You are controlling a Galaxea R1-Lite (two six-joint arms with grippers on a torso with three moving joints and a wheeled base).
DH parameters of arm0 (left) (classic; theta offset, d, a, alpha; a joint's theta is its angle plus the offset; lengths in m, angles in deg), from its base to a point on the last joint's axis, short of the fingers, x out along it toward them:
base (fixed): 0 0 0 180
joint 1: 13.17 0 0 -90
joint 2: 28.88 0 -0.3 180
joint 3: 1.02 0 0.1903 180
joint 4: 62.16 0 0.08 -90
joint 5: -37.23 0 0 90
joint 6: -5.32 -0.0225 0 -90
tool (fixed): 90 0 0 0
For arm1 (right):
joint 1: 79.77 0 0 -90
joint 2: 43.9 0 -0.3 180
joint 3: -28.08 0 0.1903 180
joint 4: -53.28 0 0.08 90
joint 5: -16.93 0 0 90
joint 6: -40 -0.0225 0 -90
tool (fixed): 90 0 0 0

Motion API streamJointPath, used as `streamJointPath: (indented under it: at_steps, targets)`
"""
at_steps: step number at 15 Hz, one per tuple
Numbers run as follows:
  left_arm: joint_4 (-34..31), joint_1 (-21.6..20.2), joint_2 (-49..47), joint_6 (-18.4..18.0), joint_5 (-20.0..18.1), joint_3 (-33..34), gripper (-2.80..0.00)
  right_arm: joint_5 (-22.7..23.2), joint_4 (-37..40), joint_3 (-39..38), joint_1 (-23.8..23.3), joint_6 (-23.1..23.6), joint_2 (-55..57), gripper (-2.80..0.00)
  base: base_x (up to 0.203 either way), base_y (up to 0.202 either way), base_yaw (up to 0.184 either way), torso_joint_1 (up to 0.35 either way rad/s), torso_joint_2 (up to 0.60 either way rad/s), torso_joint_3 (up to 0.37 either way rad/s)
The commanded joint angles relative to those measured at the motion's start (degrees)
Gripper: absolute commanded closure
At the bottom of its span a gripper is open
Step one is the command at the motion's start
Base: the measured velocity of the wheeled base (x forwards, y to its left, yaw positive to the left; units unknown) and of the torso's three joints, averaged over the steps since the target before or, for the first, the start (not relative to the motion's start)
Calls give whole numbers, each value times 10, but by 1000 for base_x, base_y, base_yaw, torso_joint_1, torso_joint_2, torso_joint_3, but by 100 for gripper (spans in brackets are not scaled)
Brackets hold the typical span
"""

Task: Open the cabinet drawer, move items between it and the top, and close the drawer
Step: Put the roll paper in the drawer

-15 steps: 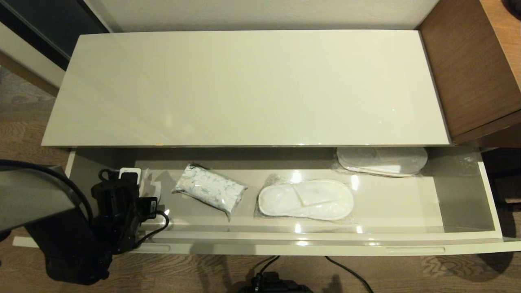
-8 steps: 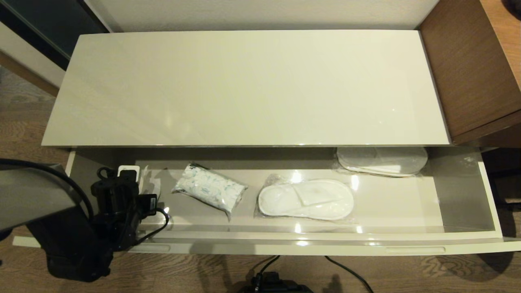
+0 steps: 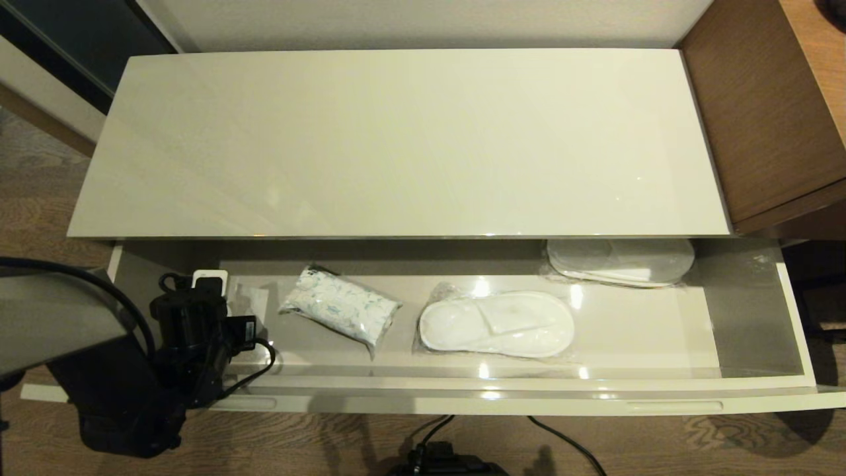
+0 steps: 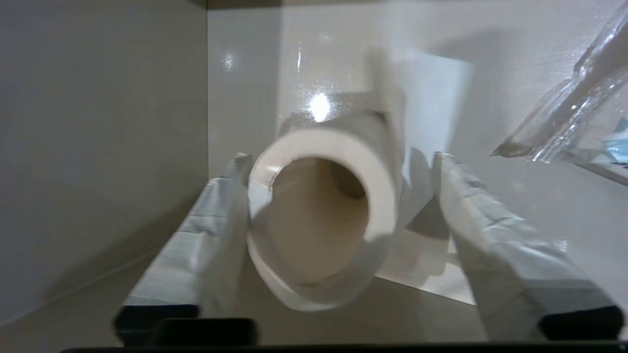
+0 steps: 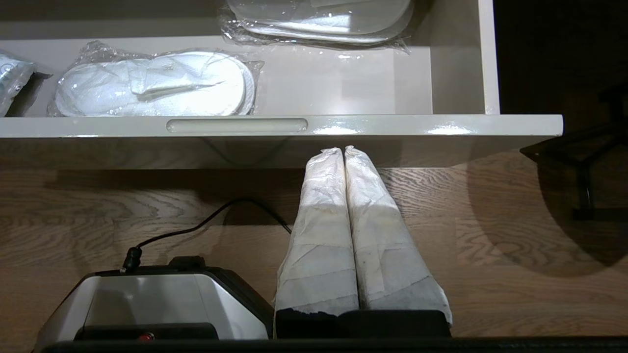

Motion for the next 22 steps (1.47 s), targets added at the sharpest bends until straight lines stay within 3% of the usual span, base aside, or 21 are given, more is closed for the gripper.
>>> streamJointPath:
  at_steps: [1,22]
  targets:
    - [4,0,1,0,2,1,-280,0,0,-1,0,0,1,0,0,0,0,0,0,0]
    - [0,11,24,14,0,6,-280,0,0,-1,0,0,1,0,0,0,0,0,0,0]
